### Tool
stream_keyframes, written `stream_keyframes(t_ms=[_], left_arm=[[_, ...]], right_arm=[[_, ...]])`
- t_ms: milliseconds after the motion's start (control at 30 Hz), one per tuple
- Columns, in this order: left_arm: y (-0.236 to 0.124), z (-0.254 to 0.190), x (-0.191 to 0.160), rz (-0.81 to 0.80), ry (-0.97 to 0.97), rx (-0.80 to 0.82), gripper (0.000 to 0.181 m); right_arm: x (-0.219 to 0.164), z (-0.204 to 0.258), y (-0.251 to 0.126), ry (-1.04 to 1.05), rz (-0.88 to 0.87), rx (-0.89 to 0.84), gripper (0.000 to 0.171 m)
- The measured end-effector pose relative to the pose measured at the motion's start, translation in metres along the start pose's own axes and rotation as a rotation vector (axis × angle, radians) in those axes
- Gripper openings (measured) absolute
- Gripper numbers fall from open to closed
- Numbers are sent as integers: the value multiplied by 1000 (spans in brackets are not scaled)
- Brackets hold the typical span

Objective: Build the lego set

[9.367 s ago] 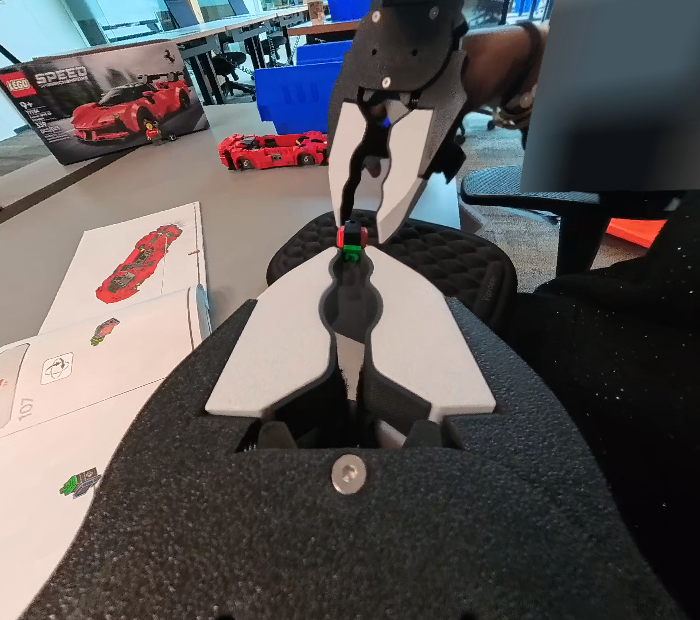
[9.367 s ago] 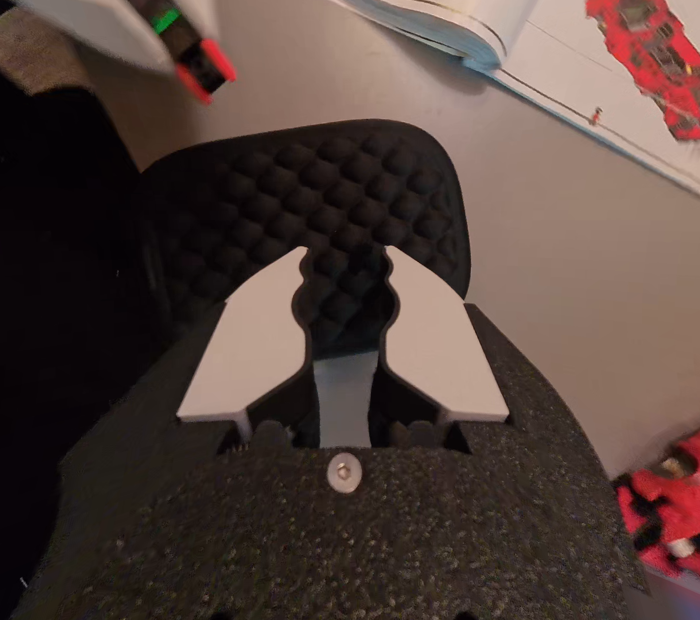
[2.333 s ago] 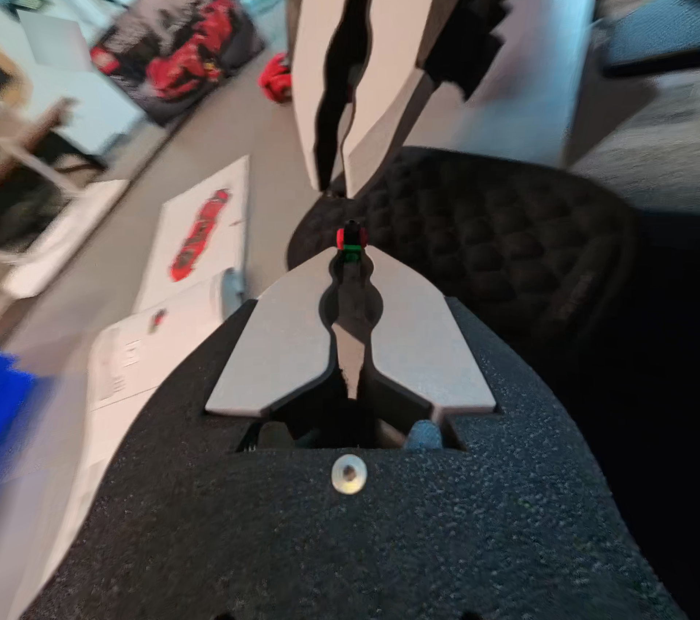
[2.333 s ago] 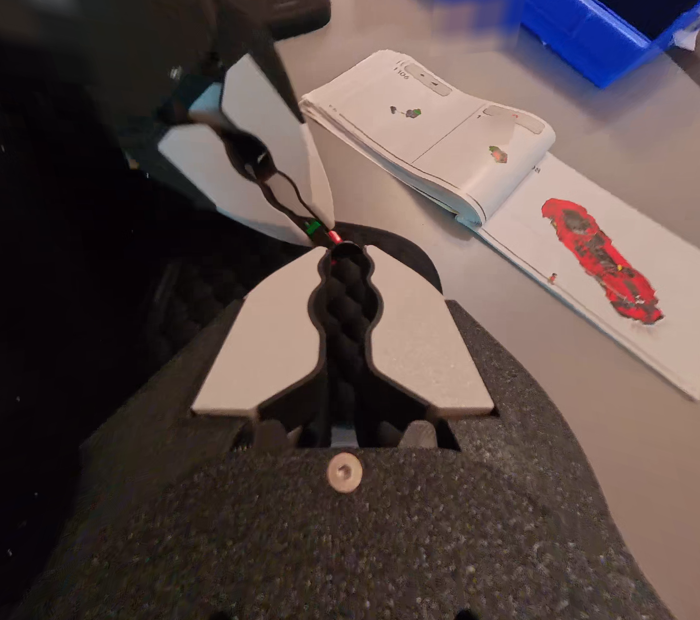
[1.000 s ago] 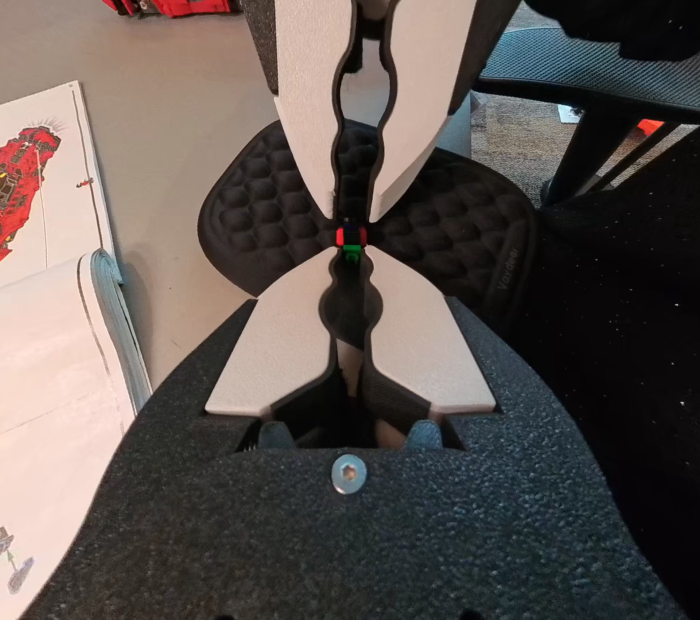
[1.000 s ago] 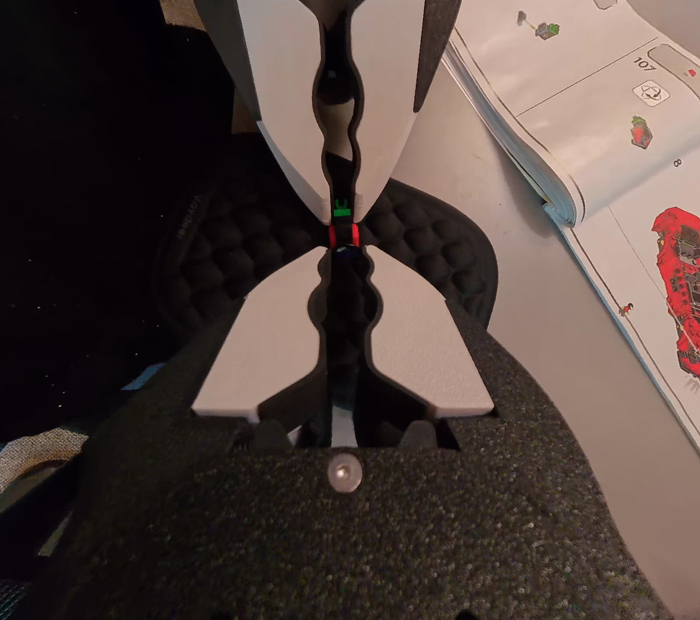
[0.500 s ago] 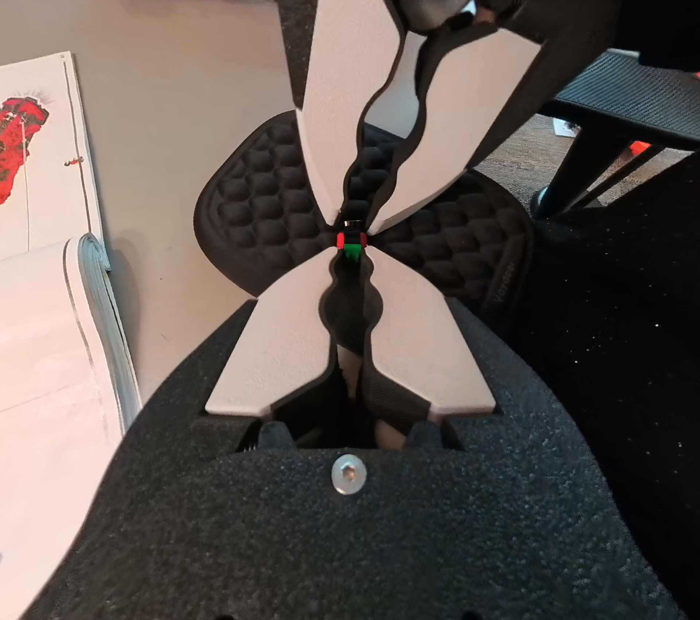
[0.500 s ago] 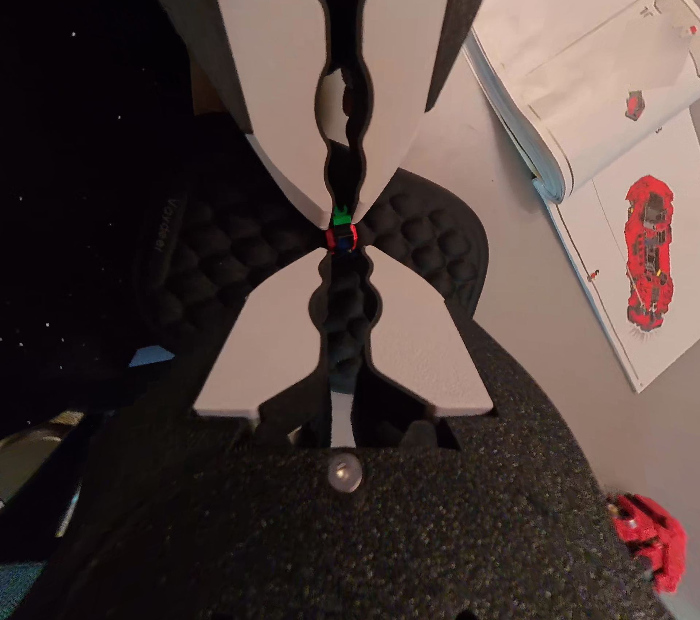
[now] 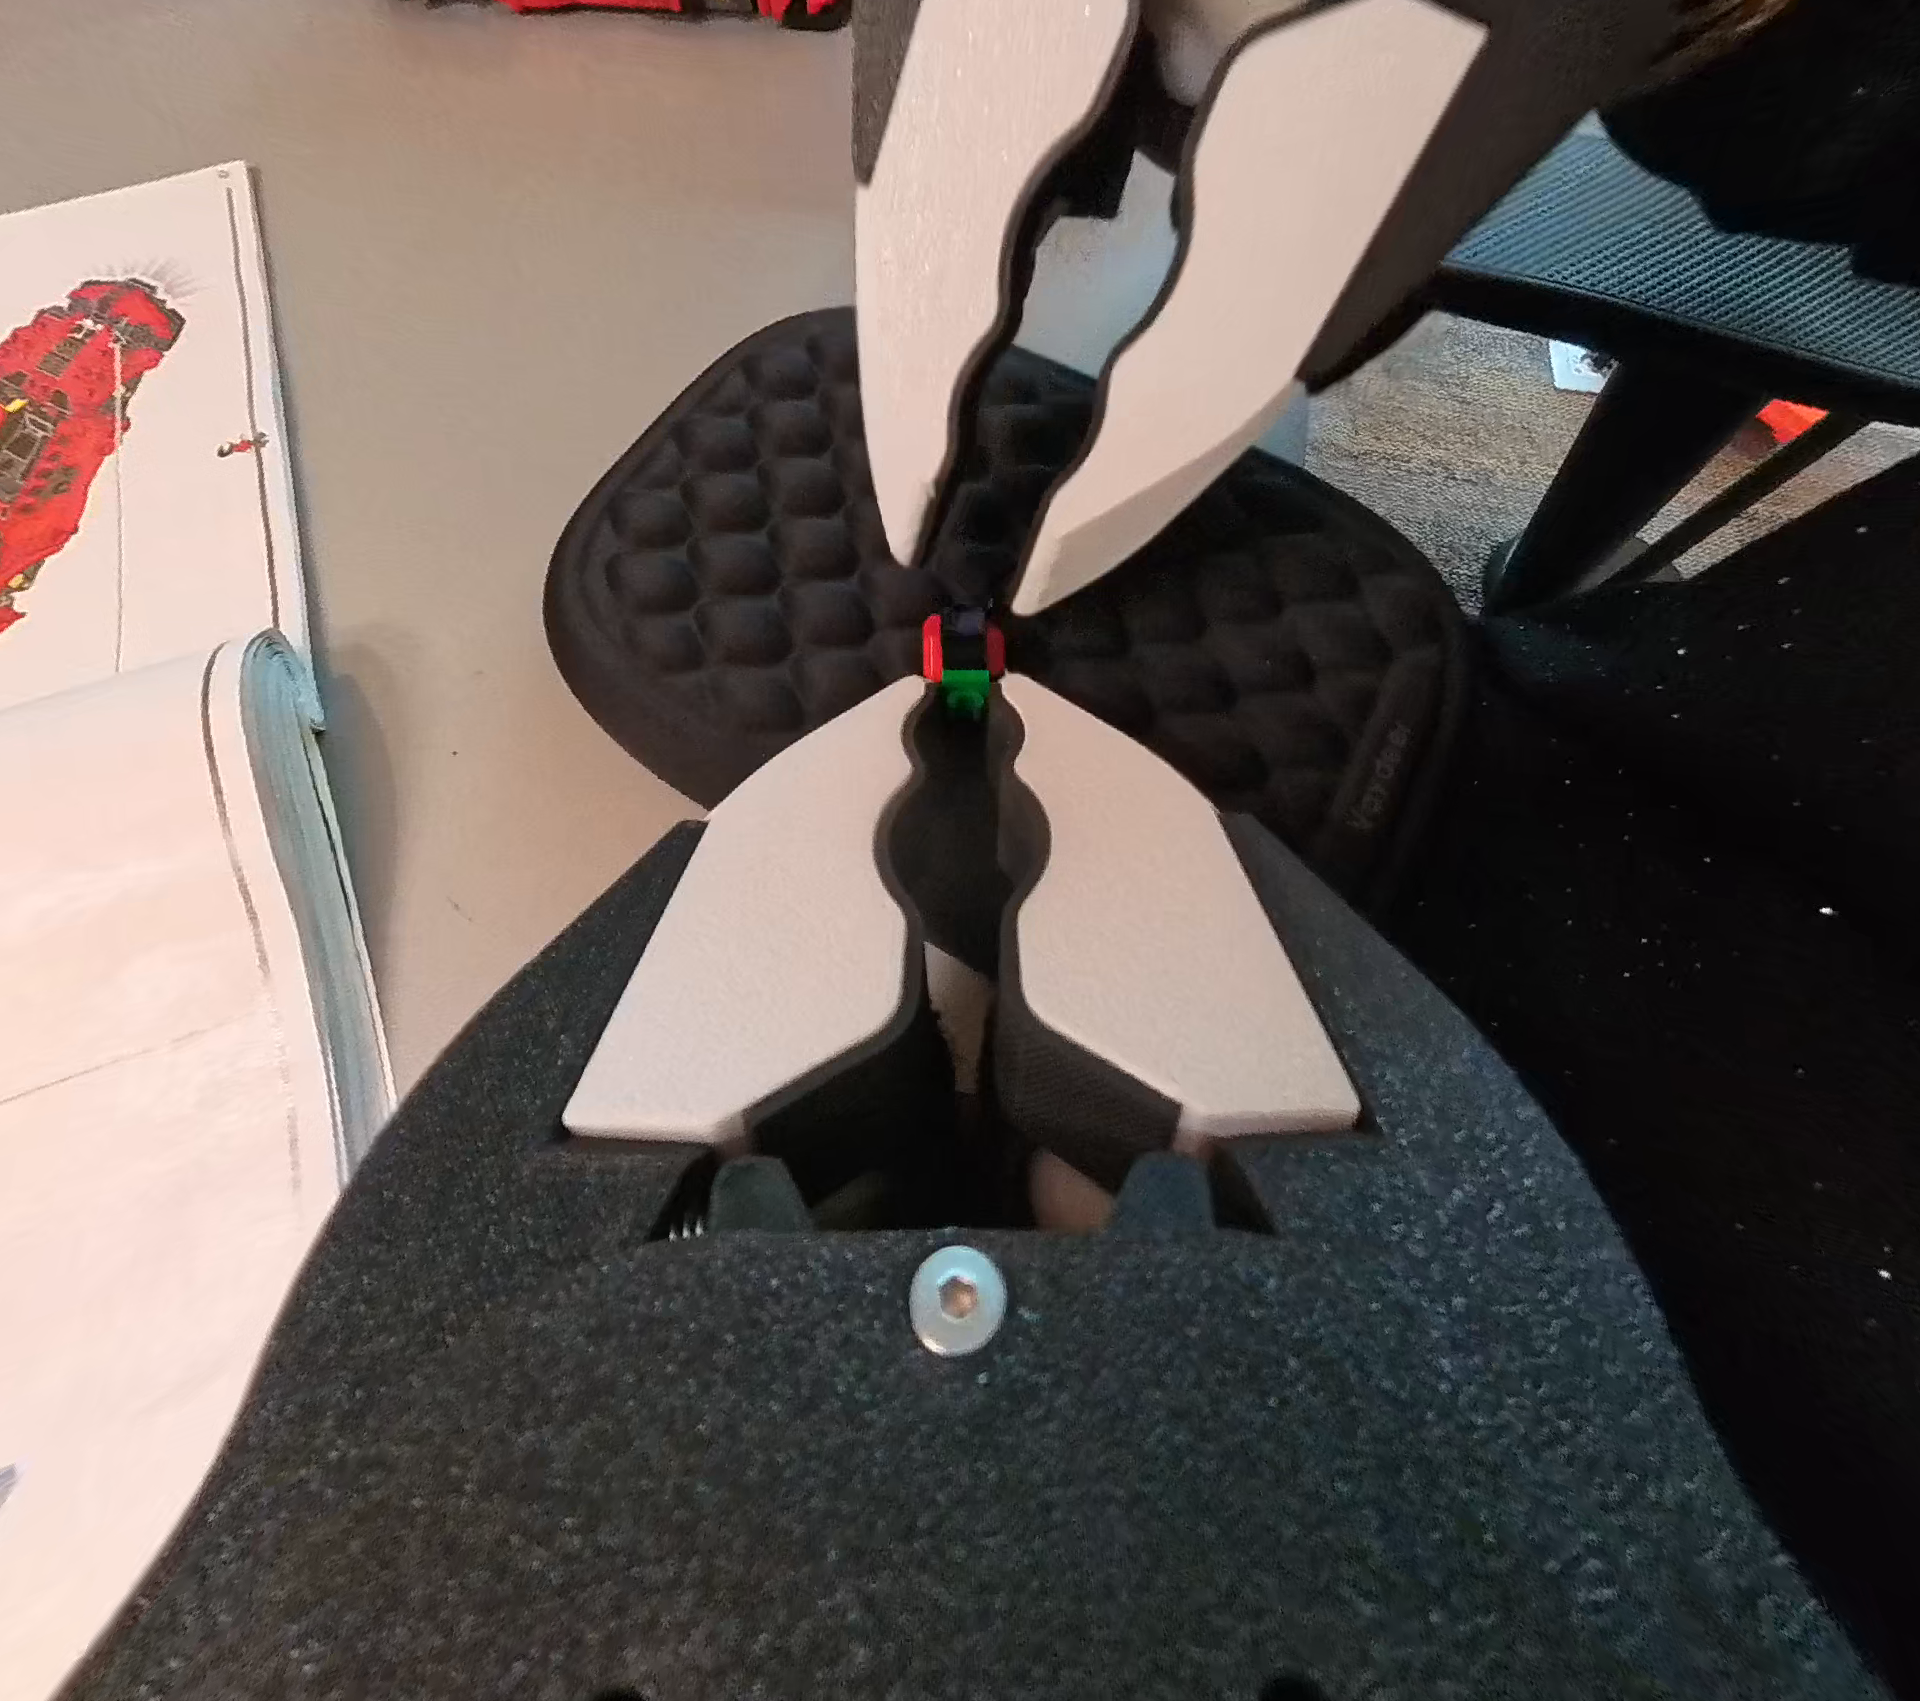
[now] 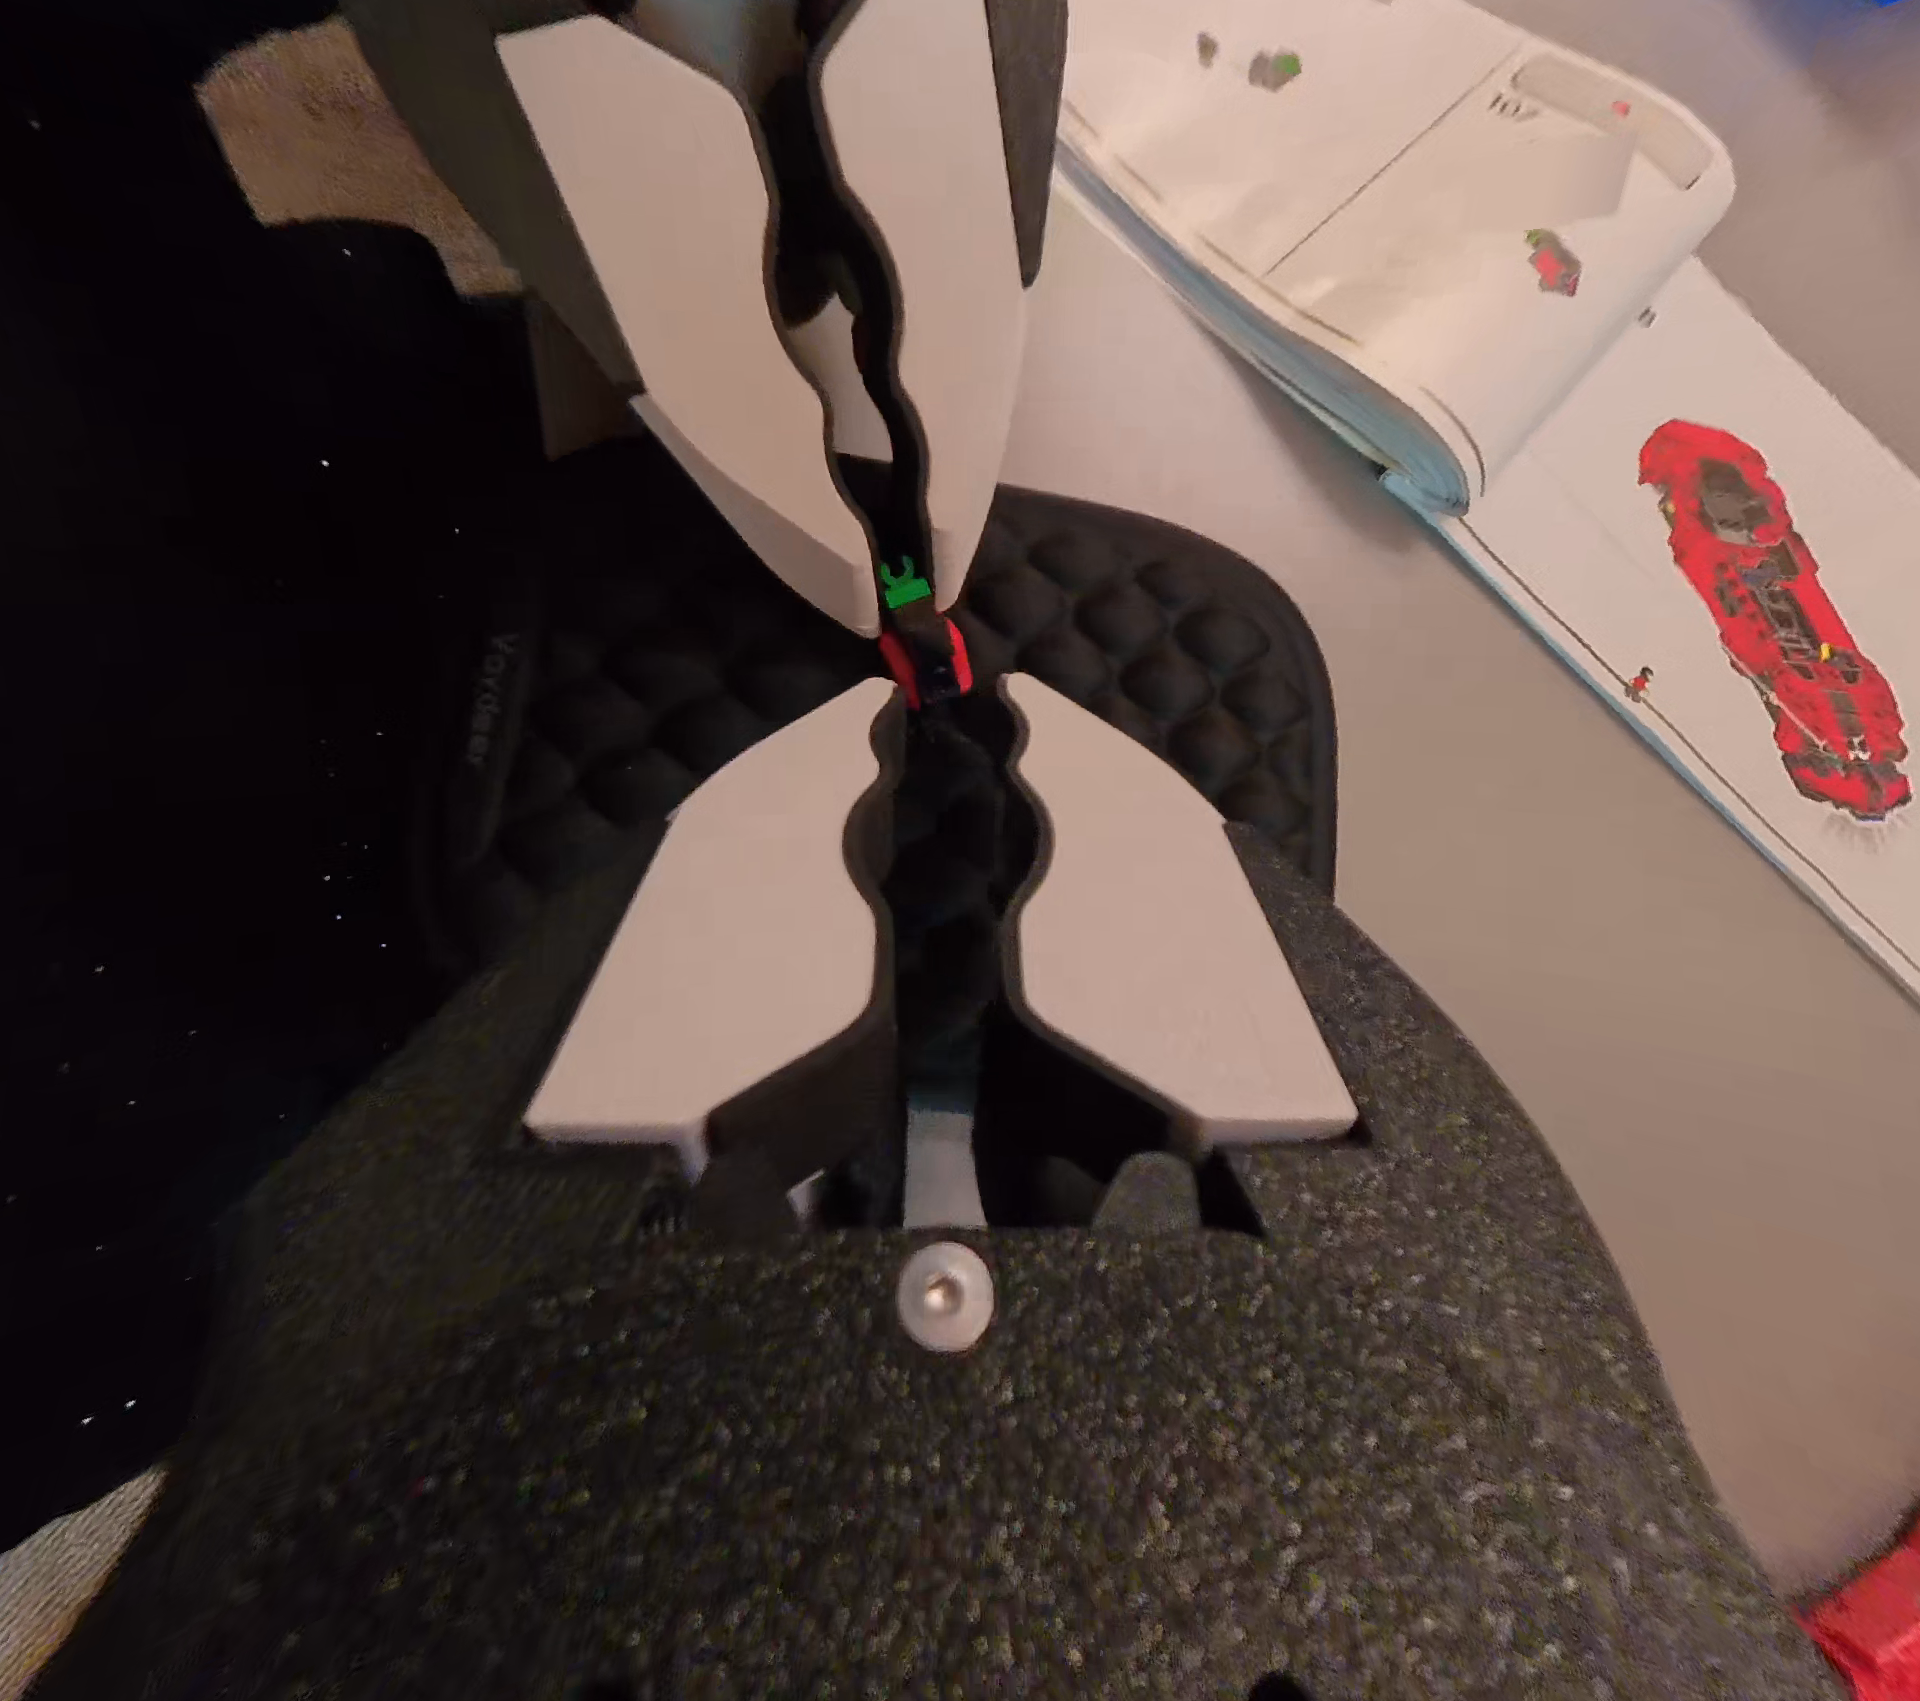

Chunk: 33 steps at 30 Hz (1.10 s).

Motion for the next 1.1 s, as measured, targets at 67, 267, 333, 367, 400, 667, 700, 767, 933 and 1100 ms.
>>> stream_keyframes(t_ms=[67, 267, 333, 367, 400, 667, 700, 767, 933, 1100], left_arm=[[0, 0, 0, 1, 7, 0, 7], [0, 0, 0, -1, 5, -5, 7], [0, 0, 0, -1, 4, -6, 7], [0, 0, 0, -1, 4, -7, 7], [0, 0, 0, -1, 4, -6, 7], [-1, -2, -1, -3, 26, 21, 7], [-2, -3, -1, -4, 26, 20, 7], [-3, -5, -2, -2, 23, 14, 7], [-5, -10, -4, 10, 1, 30, 7], [-4, -11, -3, 21, -20, 57, 7]], right_arm=[[-3, -2, -5, -2, -48, 10, 18], [-16, -23, -26, 124, -229, 12, 17], [-20, -22, -31, 148, -253, 57, 16], [-20, -17, -32, 145, -258, 87, 14], [-20, -11, -31, 131, -250, 113, 12], [-23, 7, -8, 377, -161, 251, 15], [-22, 8, -6, 415, -155, 243, 16], [-23, 7, -4, 451, -146, 189, 12], [-22, 9, -2, 545, -115, 98, 6], [-19, 10, 0, 550, -124, 35, 2]])
Point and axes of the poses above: each gripper's, where its closed fingertips meet, y out along the fingers, x out of its top, z = x × y across the jaws, the point moved 5 cm from there along -y, back along the fingers, and after that the axes turned 5 degrees about -y, right-handed, at the moved point
